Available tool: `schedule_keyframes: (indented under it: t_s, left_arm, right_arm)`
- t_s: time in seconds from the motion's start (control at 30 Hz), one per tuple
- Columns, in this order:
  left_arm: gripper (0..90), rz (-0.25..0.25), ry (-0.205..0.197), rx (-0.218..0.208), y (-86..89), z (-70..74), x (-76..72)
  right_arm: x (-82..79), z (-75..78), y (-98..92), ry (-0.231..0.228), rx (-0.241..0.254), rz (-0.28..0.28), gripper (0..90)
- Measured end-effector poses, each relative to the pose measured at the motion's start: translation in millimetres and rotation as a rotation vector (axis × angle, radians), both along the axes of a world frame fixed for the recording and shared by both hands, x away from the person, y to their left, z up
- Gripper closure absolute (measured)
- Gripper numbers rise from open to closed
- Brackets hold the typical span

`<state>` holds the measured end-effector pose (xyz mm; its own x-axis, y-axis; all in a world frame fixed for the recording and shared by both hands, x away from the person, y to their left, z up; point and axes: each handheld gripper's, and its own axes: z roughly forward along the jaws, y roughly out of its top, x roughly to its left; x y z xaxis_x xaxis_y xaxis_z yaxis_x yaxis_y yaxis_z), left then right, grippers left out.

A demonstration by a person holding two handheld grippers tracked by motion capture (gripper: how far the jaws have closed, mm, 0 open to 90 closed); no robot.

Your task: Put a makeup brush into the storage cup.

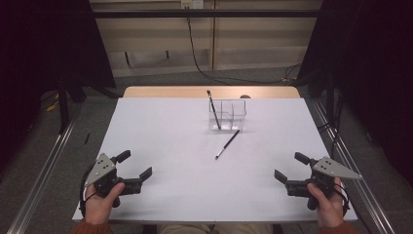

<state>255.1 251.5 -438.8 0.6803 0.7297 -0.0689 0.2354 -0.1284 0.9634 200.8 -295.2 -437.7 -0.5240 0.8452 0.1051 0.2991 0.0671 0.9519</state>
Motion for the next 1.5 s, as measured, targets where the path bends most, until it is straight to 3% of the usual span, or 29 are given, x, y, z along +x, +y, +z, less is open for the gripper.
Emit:
schedule_keyframes:
  t_s: [0.2, 0.53, 0.7, 0.77, 1.07, 1.5]
  left_arm:
    - [2.3, 0.003, 0.005, -0.002, -1.2, -0.3, -0.9]
    - [2.3, 0.004, 0.004, 0.009, -0.5, -0.8, -0.3]
    - [2.3, 0.003, 0.005, 0.008, -0.5, -0.8, -0.4]
    - [2.3, 0.006, 0.007, 0.008, -0.5, -0.9, -0.5]
    - [2.1, 0.01, 0.01, 0.007, 0.0, -1.2, 0.0]
    - [2.0, 0.005, 0.007, 0.006, 0.1, -1.1, 0.1]
  right_arm:
    - [5.0, 3.0, 3.1, -0.014, 0.012, 0.011, 1.0]
    - [26.6, 12.4, 18.3, -0.041, 0.006, 0.06, 0.9]
    - [37.5, 17.1, 25.2, -0.038, 0.031, 0.082, 0.8]
    - [41.2, 19.5, 29.1, -0.044, 0.005, 0.091, 0.8]
    - [65.6, 24.0, 39.1, -0.027, -0.025, 0.128, 0.7]
    - [92.7, 29.1, 53.3, -0.039, -0.026, 0.134, 0.8]
